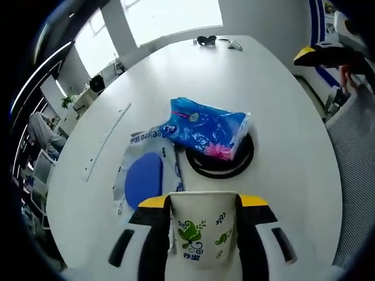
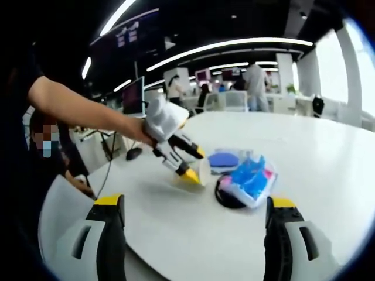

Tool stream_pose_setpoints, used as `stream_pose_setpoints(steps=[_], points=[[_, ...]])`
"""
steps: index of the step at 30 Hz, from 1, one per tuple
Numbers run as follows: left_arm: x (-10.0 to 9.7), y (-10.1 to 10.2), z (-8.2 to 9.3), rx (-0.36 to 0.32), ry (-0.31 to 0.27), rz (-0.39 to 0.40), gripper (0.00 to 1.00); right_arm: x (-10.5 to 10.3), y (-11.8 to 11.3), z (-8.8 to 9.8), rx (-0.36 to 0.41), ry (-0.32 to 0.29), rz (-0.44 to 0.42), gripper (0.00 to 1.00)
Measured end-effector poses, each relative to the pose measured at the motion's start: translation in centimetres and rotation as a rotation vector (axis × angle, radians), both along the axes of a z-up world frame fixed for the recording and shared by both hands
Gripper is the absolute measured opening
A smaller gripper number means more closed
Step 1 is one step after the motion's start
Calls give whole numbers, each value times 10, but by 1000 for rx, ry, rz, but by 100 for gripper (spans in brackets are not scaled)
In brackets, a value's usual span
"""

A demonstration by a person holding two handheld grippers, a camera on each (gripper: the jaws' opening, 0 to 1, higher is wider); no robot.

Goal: Arrange the tabletop items into an orderly group along one side of the table until the central work area is clear of visible clutter.

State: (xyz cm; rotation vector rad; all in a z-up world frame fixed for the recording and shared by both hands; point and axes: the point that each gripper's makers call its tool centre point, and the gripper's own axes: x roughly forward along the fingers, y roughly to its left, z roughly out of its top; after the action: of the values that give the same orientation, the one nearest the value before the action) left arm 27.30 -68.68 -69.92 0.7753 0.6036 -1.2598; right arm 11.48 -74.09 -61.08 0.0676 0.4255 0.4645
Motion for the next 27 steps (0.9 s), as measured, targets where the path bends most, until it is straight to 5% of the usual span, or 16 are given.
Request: stream_pose_setpoints(steps=[7,27], points=[[14,1,31,-166,-27,87,42,3,1,2,-1,-5,7,98],[43,53,52,-320,-76,294,42,9,13,3,-6,-6,46,98]])
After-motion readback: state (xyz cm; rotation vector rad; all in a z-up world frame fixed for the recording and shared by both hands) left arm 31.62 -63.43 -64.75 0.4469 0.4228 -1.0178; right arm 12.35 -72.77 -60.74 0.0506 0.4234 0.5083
